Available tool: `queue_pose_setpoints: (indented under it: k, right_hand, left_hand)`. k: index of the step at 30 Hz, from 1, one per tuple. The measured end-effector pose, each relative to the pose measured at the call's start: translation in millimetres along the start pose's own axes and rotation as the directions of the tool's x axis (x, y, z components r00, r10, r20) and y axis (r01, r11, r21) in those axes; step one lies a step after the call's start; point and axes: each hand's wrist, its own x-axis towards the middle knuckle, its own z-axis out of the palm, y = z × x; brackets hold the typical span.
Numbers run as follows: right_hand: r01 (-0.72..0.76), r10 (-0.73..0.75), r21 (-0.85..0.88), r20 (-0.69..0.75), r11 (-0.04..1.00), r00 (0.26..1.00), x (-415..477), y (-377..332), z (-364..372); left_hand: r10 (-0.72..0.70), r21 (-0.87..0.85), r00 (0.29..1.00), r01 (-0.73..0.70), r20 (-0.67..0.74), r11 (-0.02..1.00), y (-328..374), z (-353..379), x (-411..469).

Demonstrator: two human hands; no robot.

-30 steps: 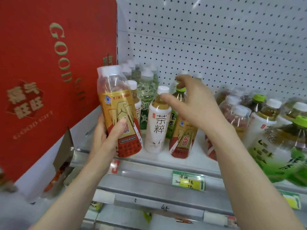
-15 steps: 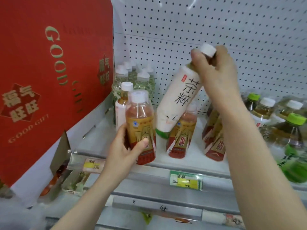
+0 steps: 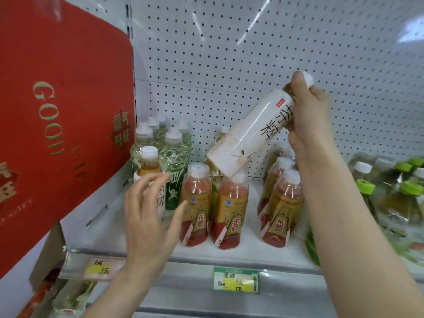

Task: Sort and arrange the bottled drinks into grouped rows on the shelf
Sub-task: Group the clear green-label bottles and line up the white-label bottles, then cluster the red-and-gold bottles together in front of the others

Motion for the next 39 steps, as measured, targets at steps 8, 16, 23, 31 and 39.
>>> queue_pose_setpoints:
  k: [8, 16, 23, 31, 39]
  right_hand:
    - [0.259, -0.281, -0.148, -0.162, 0.955, 0.946, 47.7, 8.0, 27.2]
    - [0.099, 0.05, -0.539, 0.255, 0.836, 0.966, 78.5, 93.6, 51.0]
    - [-0.014, 0.294, -0.687, 0.292, 0.726, 0.91, 69.2, 155.1, 43.6]
    - [0.166, 0.273, -0.854, 0.333, 0.493, 0.903, 72.2, 135.6, 45.7]
    - [0.249, -0.066, -0.183, 0.667, 0.951, 0.742, 39.8, -23.6, 64.0]
  left_hand:
    - [-0.416, 0.028, 0.859, 0.428, 0.299, 0.903, -23.4, -20.7, 59.5]
    - [-0.287, -0.151, 0.948, 0.307, 0.14, 0.94, -5.0, -45.5, 77.4]
    - [-0.229, -0.349, 0.968, 0.251, 0.105, 0.903, 7.6, -54.1, 111.7]
    - [-0.105, -0.487, 0.983, 0.166, 0.15, 0.858, 21.7, -41.0, 152.8]
    - [0.009, -0.455, 0.973, 0.1, 0.232, 0.885, 71.9, 23.9, 229.3]
